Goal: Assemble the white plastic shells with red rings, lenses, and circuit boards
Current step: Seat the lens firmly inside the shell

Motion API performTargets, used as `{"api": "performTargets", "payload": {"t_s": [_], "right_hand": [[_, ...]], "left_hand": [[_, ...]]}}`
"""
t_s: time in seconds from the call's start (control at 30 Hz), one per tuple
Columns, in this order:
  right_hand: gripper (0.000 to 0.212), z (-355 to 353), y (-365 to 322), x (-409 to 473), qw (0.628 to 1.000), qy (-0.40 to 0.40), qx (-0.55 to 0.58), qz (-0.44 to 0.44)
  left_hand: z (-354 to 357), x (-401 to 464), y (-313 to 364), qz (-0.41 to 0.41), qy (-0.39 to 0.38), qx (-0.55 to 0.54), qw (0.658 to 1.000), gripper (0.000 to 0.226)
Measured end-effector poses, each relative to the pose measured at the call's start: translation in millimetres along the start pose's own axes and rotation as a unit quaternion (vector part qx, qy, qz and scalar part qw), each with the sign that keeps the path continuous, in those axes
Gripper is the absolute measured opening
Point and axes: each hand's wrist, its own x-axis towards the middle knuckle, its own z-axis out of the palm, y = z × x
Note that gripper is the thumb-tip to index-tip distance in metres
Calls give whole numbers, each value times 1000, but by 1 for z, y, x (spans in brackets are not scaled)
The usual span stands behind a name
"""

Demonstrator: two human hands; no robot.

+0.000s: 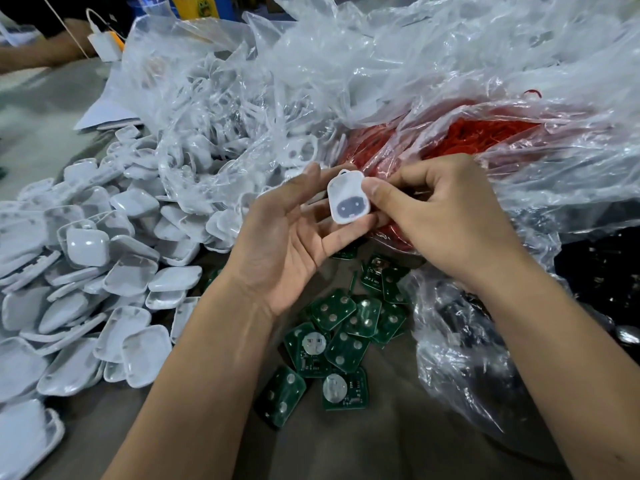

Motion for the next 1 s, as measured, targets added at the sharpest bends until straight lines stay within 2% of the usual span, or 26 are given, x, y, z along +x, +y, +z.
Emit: {"api": "performTargets", "payload": {"t_s": [0.23, 0.33, 0.53, 0.7, 0.8, 0.87, 1.0], "right_hand": [[32, -1, 2, 0, 993, -53, 89, 54], [31, 0, 3, -1, 993, -70, 80, 55], [30, 1, 5, 0, 995, -56, 65, 39], [41, -1, 4, -1, 989, -32, 135, 43], [42, -7, 4, 1, 988, -24, 149, 23], [37, -9, 5, 1, 993, -47, 112, -6], [18, -1, 4, -4, 979, -175, -71, -71]], "left_hand": [[4, -2, -1, 2, 4, 21, 1000, 49], [5, -2, -3, -11, 9, 20, 1000, 44], [2, 2, -8, -37, -6, -6, 999, 34], [2, 1, -8, -52, -26, -64, 996, 32], [0, 2, -4, -29, -26, -77, 996, 39], [-3, 2, 1, -8, -20, -87, 996, 44], [-6, 1, 11, 13, -7, -130, 991, 39]]}}
